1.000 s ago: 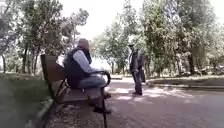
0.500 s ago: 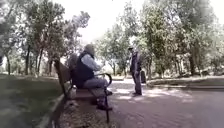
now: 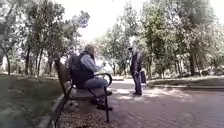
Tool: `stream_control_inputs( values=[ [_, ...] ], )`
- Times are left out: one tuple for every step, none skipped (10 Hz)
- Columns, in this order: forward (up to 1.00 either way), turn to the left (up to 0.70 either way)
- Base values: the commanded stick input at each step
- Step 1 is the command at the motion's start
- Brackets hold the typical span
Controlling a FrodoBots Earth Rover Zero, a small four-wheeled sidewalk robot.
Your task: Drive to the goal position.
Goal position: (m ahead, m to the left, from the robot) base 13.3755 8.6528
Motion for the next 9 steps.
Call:
stream_control_inputs(
  values=[
    [0.00, -0.70],
    [0.00, -0.70],
    [0.00, -0.70],
    [0.00, -0.70],
    [0.00, -0.70],
    [0.00, -0.70],
    [0.00, -0.70],
    [0.00, -0.70],
    [0.00, -0.70]
  ],
)
